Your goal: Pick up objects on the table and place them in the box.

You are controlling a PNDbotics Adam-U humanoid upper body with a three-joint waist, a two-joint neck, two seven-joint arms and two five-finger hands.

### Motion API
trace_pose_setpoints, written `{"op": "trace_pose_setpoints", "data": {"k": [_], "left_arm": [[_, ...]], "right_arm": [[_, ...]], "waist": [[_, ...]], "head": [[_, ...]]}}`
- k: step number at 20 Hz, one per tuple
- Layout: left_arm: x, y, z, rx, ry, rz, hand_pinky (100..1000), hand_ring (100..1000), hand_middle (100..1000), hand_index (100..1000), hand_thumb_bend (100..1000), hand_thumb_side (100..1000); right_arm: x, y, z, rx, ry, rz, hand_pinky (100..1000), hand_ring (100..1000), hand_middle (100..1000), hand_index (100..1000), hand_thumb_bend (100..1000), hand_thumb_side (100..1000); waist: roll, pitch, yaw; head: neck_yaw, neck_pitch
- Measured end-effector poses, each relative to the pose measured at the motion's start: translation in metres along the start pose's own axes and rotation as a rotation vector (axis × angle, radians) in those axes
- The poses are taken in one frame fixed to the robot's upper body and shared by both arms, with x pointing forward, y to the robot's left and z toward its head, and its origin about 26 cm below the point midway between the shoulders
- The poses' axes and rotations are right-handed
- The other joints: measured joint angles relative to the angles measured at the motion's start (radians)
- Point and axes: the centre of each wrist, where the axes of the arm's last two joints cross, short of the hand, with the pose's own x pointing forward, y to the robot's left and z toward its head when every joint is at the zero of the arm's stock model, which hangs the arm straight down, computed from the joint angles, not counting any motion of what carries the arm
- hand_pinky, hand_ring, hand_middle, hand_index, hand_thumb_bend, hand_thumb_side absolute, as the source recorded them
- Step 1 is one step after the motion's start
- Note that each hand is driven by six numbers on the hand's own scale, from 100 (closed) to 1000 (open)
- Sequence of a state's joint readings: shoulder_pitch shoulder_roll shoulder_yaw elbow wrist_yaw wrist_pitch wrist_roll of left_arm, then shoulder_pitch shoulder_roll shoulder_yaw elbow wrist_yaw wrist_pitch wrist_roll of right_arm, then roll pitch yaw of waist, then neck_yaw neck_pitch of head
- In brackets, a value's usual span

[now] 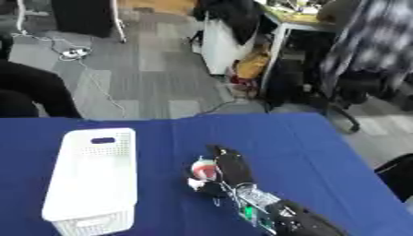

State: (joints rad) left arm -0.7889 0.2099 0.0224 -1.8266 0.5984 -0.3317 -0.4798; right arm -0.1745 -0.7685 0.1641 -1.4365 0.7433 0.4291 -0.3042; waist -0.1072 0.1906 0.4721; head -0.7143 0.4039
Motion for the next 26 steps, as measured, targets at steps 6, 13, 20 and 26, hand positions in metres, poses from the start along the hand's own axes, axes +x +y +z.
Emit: {"op": "trace_pose_setpoints", "data": {"k": [6, 13, 20, 26], "left_arm": [[0.000, -0.002, -0.001, 0.000, 0.001, 0.007, 669, 786, 890, 799, 146, 933], [0.001, -0.001, -0.001, -0.002, 0.005, 0.006, 668, 786, 890, 799, 146, 933], [0.001, 0.000, -0.001, -0.002, 0.004, 0.006, 669, 786, 889, 800, 145, 932], [0.001, 0.000, -0.003, -0.004, -0.005, 0.004, 668, 787, 889, 800, 144, 931]], "right_arm": [[0.001, -0.004, -0.003, -0.010, -0.002, 0.014, 797, 782, 834, 1000, 617, 1000], [-0.005, -0.002, -0.004, 0.016, 0.032, 0.020, 478, 683, 805, 1000, 692, 1000], [-0.007, 0.000, -0.004, 0.076, 0.046, -0.003, 389, 674, 814, 1000, 791, 1000], [-0.010, 0.005, -0.004, 0.108, 0.052, -0.017, 100, 594, 795, 1000, 827, 1000]], "waist": [[-0.001, 0.012, 0.011], [-0.006, 0.018, 0.011], [-0.006, 0.018, 0.007], [-0.003, 0.016, -0.001]], "head": [[-0.018, -0.026], [-0.034, -0.041], [-0.033, -0.019], [-0.024, 0.005]]}}
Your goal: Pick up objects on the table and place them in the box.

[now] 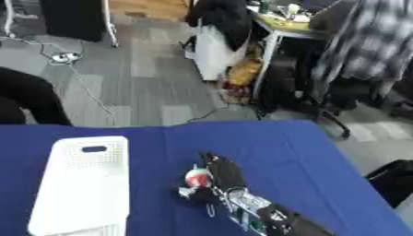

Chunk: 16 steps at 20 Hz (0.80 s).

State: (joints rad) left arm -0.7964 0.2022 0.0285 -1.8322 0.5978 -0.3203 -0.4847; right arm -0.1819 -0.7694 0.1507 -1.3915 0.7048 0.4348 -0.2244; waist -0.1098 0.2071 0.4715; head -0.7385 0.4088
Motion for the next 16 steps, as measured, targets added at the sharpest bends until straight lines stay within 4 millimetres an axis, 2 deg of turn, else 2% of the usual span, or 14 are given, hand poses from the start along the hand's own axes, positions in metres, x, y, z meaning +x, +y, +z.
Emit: {"op": "trace_pose_setpoints", "data": {"k": [1, 4, 6, 8, 9, 10, 14, 16], "left_arm": [[0.000, 0.000, 0.000, 0.001, -0.002, -0.001, 668, 787, 889, 800, 144, 930], [0.000, 0.000, 0.000, -0.001, -0.004, -0.002, 668, 787, 889, 800, 144, 930], [0.000, 0.000, 0.000, -0.001, -0.004, -0.002, 668, 787, 889, 800, 144, 929], [0.000, 0.000, 0.000, -0.001, -0.005, -0.002, 668, 787, 889, 800, 144, 929], [0.000, 0.000, 0.000, -0.001, -0.005, -0.002, 668, 787, 889, 800, 144, 929], [0.000, 0.000, 0.000, -0.001, -0.005, -0.002, 668, 787, 889, 800, 144, 929], [0.000, 0.000, 0.000, -0.001, -0.005, -0.002, 668, 787, 889, 800, 143, 928], [0.000, 0.000, 0.000, -0.002, -0.006, -0.002, 669, 787, 889, 800, 143, 928]], "right_arm": [[0.000, 0.001, 0.000, 0.005, 0.002, -0.006, 100, 541, 775, 1000, 826, 1000], [0.000, 0.003, 0.000, 0.010, 0.006, -0.024, 100, 379, 679, 1000, 825, 857], [0.000, 0.005, 0.000, 0.014, 0.012, -0.037, 100, 278, 596, 1000, 812, 853], [0.000, 0.007, 0.000, 0.015, 0.021, -0.046, 100, 144, 502, 1000, 761, 852], [0.000, 0.008, -0.001, 0.013, 0.026, -0.050, 100, 100, 423, 1000, 718, 851], [0.000, 0.009, -0.001, 0.013, 0.033, -0.054, 100, 100, 385, 1000, 698, 853], [-0.001, 0.013, -0.001, -0.004, 0.051, -0.074, 100, 100, 100, 1000, 608, 866], [-0.002, 0.015, 0.000, -0.020, 0.044, -0.071, 100, 100, 100, 1000, 594, 819]], "waist": [[0.002, -0.001, -0.001], [0.003, -0.003, -0.001], [0.003, -0.005, -0.002], [0.003, -0.005, -0.002], [0.003, -0.005, -0.002], [0.003, -0.006, -0.002], [0.003, -0.006, -0.002], [0.003, -0.006, -0.002]], "head": [[0.000, 0.001], [0.000, 0.007], [0.000, 0.007], [0.000, 0.007], [0.000, 0.008], [0.001, 0.008], [0.001, 0.008], [0.007, 0.008]]}}
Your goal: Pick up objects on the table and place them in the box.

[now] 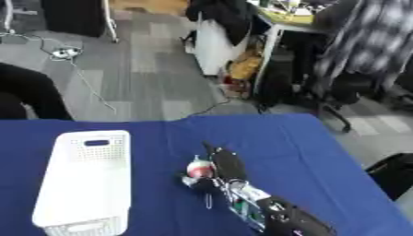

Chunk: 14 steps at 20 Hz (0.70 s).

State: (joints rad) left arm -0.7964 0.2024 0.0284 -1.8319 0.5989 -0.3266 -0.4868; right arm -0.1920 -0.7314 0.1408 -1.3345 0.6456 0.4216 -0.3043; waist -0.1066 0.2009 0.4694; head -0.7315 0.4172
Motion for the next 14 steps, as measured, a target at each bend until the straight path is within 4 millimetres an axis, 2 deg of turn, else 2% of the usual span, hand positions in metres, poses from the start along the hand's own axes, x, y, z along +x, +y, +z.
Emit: {"op": "trace_pose_setpoints", "data": {"k": [1, 4, 6, 14], "left_arm": [[0.0000, 0.0000, 0.0000, -0.001, -0.001, 0.000, 669, 787, 889, 800, 143, 928], [0.0000, 0.0001, 0.0000, -0.002, -0.002, -0.001, 669, 787, 889, 800, 143, 928], [0.0000, 0.0001, 0.0001, -0.003, -0.003, -0.001, 669, 786, 889, 800, 143, 929], [-0.0001, 0.0001, 0.0001, -0.003, -0.003, -0.001, 666, 786, 888, 800, 143, 929]], "right_arm": [[-0.0005, 0.0011, 0.0002, -0.009, -0.008, 0.008, 100, 100, 100, 1000, 557, 758], [-0.0002, 0.0034, 0.0010, -0.039, -0.054, 0.033, 100, 100, 100, 1000, 553, 791], [-0.0006, 0.0041, 0.0012, -0.052, -0.094, 0.054, 100, 100, 100, 1000, 538, 781], [-0.0031, 0.0042, 0.0006, -0.058, -0.135, 0.032, 100, 100, 100, 1000, 397, 785]], "waist": [[0.000, 0.000, -0.001], [0.004, 0.000, -0.004], [0.007, 0.000, -0.005], [0.006, 0.000, -0.005]], "head": [[0.001, 0.000], [0.001, 0.000], [0.001, 0.000], [0.002, 0.002]]}}
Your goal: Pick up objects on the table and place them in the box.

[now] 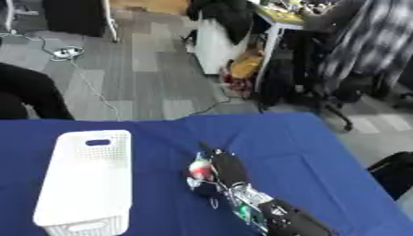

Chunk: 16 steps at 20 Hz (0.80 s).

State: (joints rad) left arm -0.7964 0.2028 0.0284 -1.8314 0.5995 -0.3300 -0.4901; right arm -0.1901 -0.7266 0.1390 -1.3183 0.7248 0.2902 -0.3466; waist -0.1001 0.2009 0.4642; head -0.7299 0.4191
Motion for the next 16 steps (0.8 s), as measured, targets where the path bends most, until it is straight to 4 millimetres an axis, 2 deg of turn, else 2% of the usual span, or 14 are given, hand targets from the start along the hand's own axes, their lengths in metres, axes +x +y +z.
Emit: {"op": "trace_pose_setpoints", "data": {"k": [2, 3, 4, 5, 9, 10, 16], "left_arm": [[0.000, 0.000, 0.000, 0.000, 0.000, 0.000, 663, 783, 886, 799, 144, 929], [0.000, 0.000, 0.000, 0.000, 0.000, 0.000, 662, 783, 885, 799, 144, 929], [0.000, 0.000, 0.000, 0.000, 0.000, 0.000, 663, 783, 885, 799, 144, 929], [0.000, 0.000, 0.000, 0.000, 0.000, 0.000, 661, 783, 885, 799, 144, 929], [0.000, 0.000, 0.000, 0.000, 0.000, 0.000, 660, 781, 884, 799, 144, 929], [0.000, 0.000, 0.000, 0.000, 0.000, 0.000, 659, 781, 883, 799, 144, 929], [0.000, 0.000, 0.000, 0.000, 0.001, 0.000, 658, 783, 883, 800, 143, 928]], "right_arm": [[0.000, 0.000, 0.000, -0.002, -0.004, -0.012, 100, 100, 100, 1000, 384, 798], [0.000, -0.001, 0.000, -0.004, -0.007, -0.017, 100, 100, 100, 1000, 447, 791], [0.000, -0.001, 0.000, -0.006, -0.010, -0.022, 100, 100, 100, 1000, 406, 794], [0.000, -0.001, 0.001, -0.008, -0.014, -0.024, 100, 100, 100, 1000, 470, 772], [0.000, 0.000, 0.002, -0.008, -0.020, -0.034, 100, 100, 100, 1000, 527, 745], [0.000, -0.001, 0.001, -0.011, -0.023, -0.038, 100, 100, 100, 1000, 552, 715], [0.005, -0.010, 0.000, -0.075, -0.032, -0.090, 100, 100, 100, 1000, 559, 709]], "waist": [[0.000, 0.000, 0.000], [0.000, 0.000, 0.000], [0.000, 0.000, 0.000], [0.000, 0.000, 0.000], [0.000, 0.000, 0.000], [0.000, 0.000, 0.000], [0.000, 0.000, 0.000]], "head": [[0.000, 0.003], [0.000, 0.005], [0.000, 0.006], [0.000, 0.006], [0.001, 0.007], [0.001, 0.007], [0.001, 0.015]]}}
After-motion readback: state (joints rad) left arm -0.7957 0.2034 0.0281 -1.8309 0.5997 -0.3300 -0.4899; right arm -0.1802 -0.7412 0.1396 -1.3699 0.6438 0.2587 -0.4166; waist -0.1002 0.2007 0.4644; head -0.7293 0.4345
